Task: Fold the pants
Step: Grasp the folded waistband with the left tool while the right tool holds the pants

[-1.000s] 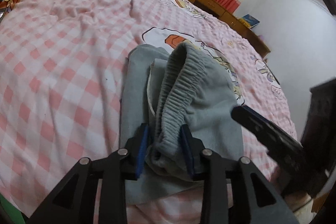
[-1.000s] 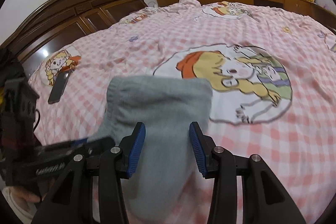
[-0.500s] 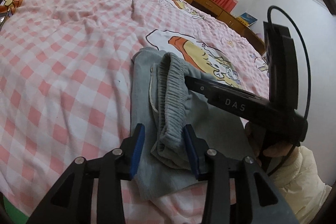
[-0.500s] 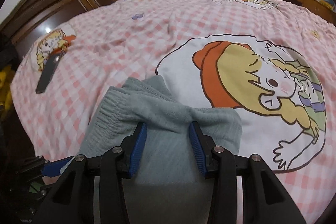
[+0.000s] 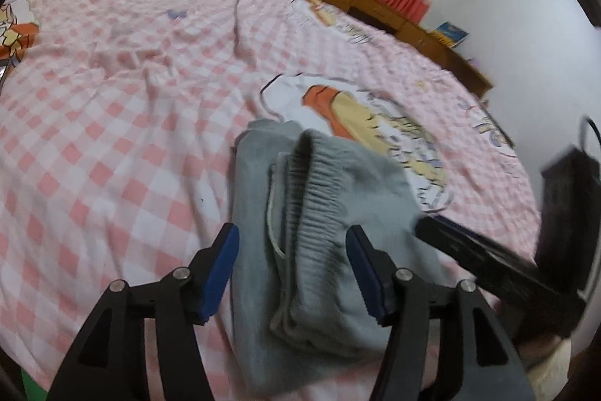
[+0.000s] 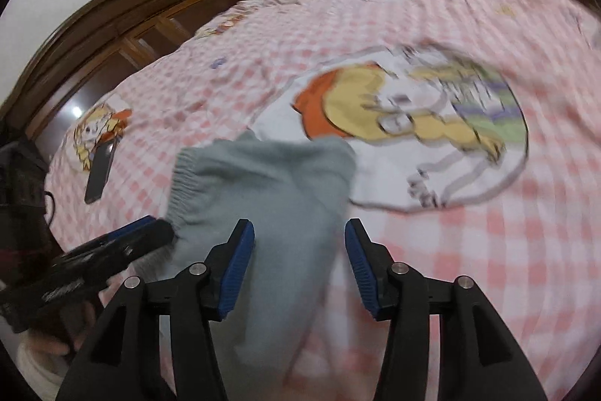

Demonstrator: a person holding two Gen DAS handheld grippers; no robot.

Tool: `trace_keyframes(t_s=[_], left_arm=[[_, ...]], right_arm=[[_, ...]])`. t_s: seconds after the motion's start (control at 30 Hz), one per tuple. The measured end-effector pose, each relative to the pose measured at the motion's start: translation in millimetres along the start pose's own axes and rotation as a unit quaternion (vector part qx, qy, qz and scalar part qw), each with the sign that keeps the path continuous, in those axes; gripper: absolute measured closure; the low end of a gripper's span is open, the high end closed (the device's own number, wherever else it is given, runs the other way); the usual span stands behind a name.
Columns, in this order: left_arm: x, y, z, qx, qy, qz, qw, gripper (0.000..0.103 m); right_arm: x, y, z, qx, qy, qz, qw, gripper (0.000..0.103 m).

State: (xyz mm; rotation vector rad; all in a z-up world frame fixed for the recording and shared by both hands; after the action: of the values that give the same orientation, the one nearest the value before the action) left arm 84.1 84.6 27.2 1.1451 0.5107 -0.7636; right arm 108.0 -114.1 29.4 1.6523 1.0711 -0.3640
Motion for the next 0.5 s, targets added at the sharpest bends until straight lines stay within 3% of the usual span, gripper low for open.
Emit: trace_keyframes(t_s=[0.17, 0.5], left_arm=[[17.9, 4.2, -4.6, -0.012, 0.004, -0.01, 0.9999, 0.031], [32.3, 5.8, -11.2, -0.03, -0.012, -0.022, 0.9992, 0.027]], right_arm=[[13.9, -3.4, 20.2, 0.067, 0.044, -0.022, 0.997, 0.047], [41.8, -1.9, 9.0, 0.041, 0.086, -0.016, 0.995, 0.047]])
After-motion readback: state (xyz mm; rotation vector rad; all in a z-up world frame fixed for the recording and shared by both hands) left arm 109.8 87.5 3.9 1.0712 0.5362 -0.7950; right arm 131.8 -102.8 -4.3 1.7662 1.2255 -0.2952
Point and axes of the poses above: each gripper's, at about its wrist camera, not at the fingertips, and x roughly the way its jaws point, z to its right, y to its top, the point moved 4 cm from there along x, roughly the way its jaws point
